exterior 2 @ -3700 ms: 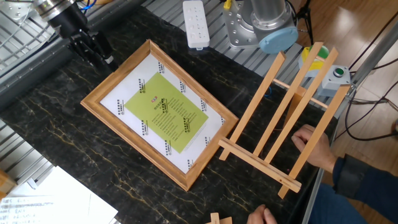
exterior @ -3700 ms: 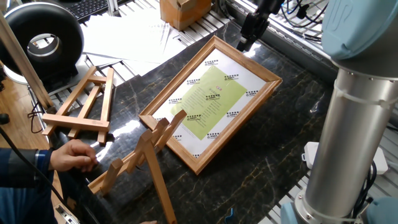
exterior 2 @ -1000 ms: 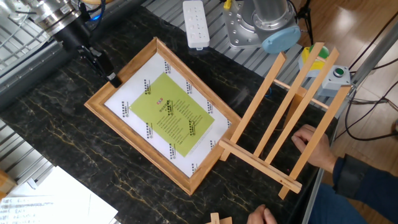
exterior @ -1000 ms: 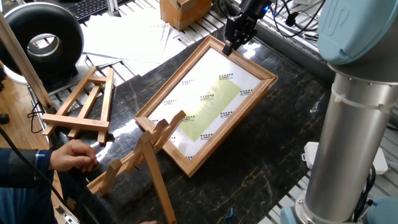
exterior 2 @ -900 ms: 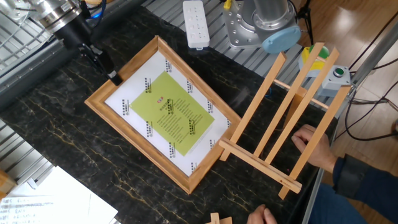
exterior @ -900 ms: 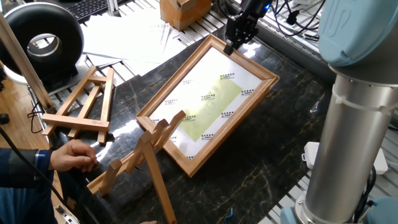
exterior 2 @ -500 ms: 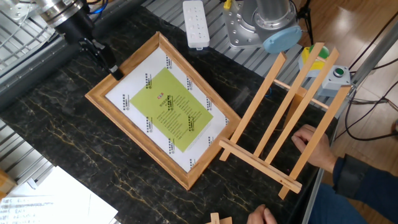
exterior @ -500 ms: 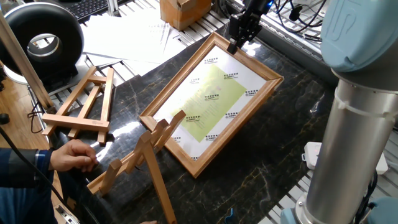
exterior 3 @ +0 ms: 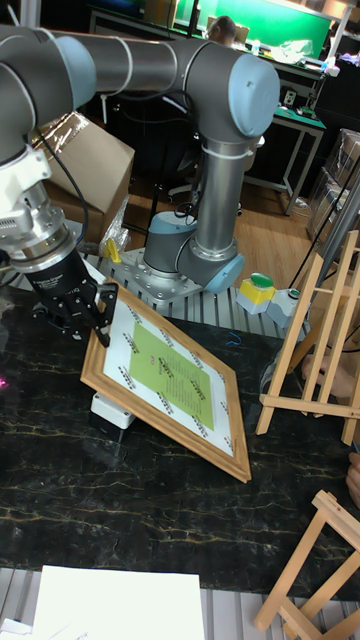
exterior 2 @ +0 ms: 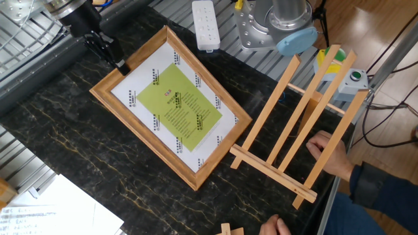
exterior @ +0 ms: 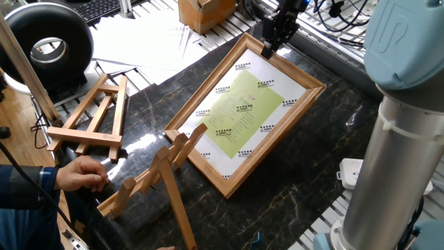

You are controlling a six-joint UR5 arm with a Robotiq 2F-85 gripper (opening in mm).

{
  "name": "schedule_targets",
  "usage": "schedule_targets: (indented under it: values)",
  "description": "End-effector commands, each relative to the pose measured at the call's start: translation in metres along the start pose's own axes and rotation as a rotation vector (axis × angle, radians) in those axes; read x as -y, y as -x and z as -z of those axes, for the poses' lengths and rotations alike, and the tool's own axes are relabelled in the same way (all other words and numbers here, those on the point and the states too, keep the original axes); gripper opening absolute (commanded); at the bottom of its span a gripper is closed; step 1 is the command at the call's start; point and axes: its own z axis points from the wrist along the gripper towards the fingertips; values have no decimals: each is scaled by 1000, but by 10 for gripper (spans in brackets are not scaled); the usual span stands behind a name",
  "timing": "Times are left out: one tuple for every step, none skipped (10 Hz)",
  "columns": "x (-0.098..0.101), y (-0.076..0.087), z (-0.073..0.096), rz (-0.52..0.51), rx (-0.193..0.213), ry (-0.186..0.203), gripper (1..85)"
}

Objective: Put the photo frame on the bracket

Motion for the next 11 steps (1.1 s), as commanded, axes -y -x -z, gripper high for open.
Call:
schedule_targets:
  values:
    - [-5, 1, 2, -1, 15, 3, 10]
    - [-9, 2, 2, -2, 17, 17, 10]
    - [-9, 2, 2, -1, 17, 20, 10]
    - [-14, 1, 5, -7, 18, 53, 10]
    - [-25, 4, 10, -20, 31, 115, 10]
    - [-34, 7, 13, -37, 40, 153, 10]
    - [-34, 8, 11, -36, 49, 138, 10]
    - [-37, 8, 11, -41, 53, 135, 10]
    - [-37, 4, 13, -46, 50, 131, 10]
    - [-37, 0, 15, -49, 46, 124, 10]
    - [-37, -4, 17, -54, 41, 121, 10]
